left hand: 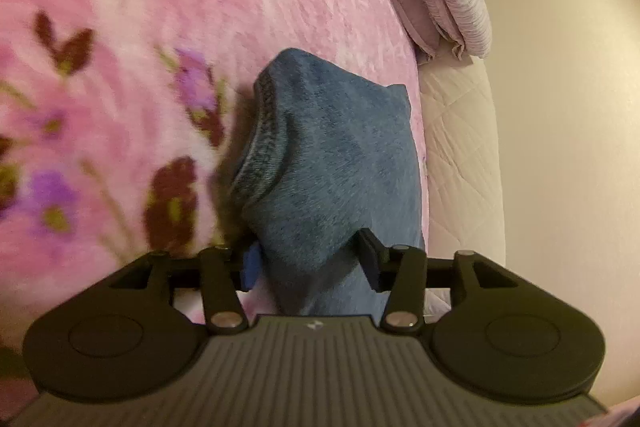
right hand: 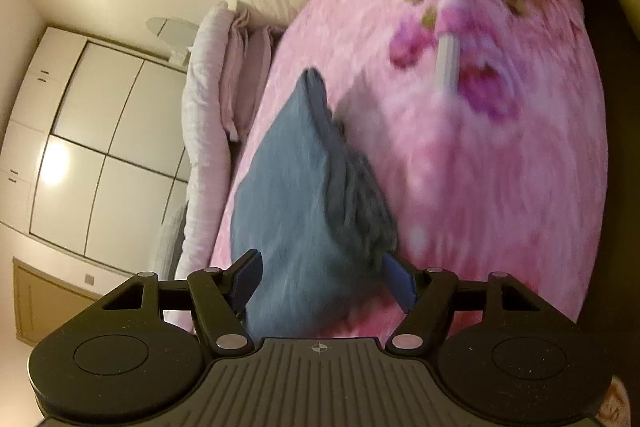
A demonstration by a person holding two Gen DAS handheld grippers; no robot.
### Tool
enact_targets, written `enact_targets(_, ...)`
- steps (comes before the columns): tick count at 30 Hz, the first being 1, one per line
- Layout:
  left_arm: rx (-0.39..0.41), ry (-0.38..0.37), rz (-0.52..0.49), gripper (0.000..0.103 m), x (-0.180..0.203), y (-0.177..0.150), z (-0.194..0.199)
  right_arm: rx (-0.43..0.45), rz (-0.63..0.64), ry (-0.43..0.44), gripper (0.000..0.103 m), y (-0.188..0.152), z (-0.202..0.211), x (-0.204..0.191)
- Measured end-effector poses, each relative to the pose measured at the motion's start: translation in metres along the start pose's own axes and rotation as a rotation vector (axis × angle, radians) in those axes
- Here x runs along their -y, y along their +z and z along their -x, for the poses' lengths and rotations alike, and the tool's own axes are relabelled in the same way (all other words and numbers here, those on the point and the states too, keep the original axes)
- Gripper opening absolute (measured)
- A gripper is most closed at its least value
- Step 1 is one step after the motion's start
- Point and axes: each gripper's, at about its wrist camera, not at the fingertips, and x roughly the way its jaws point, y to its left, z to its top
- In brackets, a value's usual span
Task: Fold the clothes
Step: 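Grasp the folded jeans from opposite sides with both grippers, then lift the folded jeans with both grippers and carry them to the clothes stack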
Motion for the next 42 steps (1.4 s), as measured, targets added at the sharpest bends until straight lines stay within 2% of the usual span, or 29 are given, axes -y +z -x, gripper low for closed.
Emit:
enact_targets(3, 0.005, 0.004, -0.011, 0.052, 0.005, 0.001, -0.006, 0.024, 0.015, -0.011, 0.07, 0.017, -0.013, 0.005)
enact_targets(5, 0.0, 0.017, -0.022, 0.052, 0.01, 0.002, -0.008, 0.014, 0.032, 0.001, 0.07, 0.03, -0.026, 0.007)
enact_targets(8, -0.027, 0.041, -0.053, 0.052, 0.017, 0.008, -0.01, -0.072, 0.038, -0.046, 0.069, 0.044, -0.054, 0.008)
enact_targets(10, -0.044, 0.047, -0.068, 0.051, 0.02, 0.015, -0.011, -0.118, 0.003, -0.045, 0.069, 0.049, -0.067, 0.005)
enact_targets(11, -0.042, 0.047, -0.085, 0.051, 0.022, 0.018, -0.01, -0.142, -0.02, -0.018, 0.069, 0.051, -0.072, 0.002)
enact_targets(15, 0.046, 0.03, -0.182, 0.048, 0.031, 0.028, -0.002, -0.184, 0.007, -0.054, 0.069, 0.048, -0.087, -0.011)
enact_targets(17, 0.038, 0.037, -0.161, 0.048, 0.025, 0.029, -0.005, -0.17, 0.01, -0.079, 0.069, 0.049, -0.093, -0.009)
enact_targets(18, 0.026, 0.045, -0.139, 0.048, 0.02, 0.029, -0.007, -0.166, -0.019, -0.064, 0.069, 0.05, -0.095, -0.005)
enact_targets(22, 0.057, -0.005, -0.097, 0.048, 0.005, 0.023, -0.005, -0.18, -0.033, -0.03, 0.069, 0.053, -0.105, -0.001)
enact_targets(26, 0.028, -0.028, -0.045, 0.049, 0.008, 0.034, -0.021, -0.189, -0.014, -0.045, 0.069, 0.056, -0.119, -0.006)
enact_targets(30, 0.012, -0.059, -0.014, 0.048, 0.006, 0.046, -0.032, -0.202, -0.02, -0.034, 0.064, 0.065, -0.148, -0.014)
enact_targets(32, 0.003, -0.062, -0.004, 0.047, 0.006, 0.052, -0.037, -0.215, -0.024, -0.028, 0.056, 0.069, -0.165, -0.016)
enact_targets(34, -0.006, -0.063, 0.005, 0.043, 0.006, 0.058, -0.043, -0.221, -0.074, -0.009, 0.043, 0.068, -0.164, -0.016)
enact_targets(35, -0.01, -0.063, 0.01, 0.043, 0.007, 0.061, -0.045, -0.224, -0.1, 0.001, 0.041, 0.068, -0.163, -0.016)
enact_targets(41, -0.011, 0.005, -0.008, 0.033, 0.051, 0.079, -0.022, -0.24, -0.251, 0.058, 0.033, 0.066, -0.16, -0.016)
enact_targets(42, -0.009, 0.015, -0.002, 0.032, 0.062, 0.083, -0.016, -0.248, -0.262, 0.06, 0.033, 0.067, -0.157, -0.026)
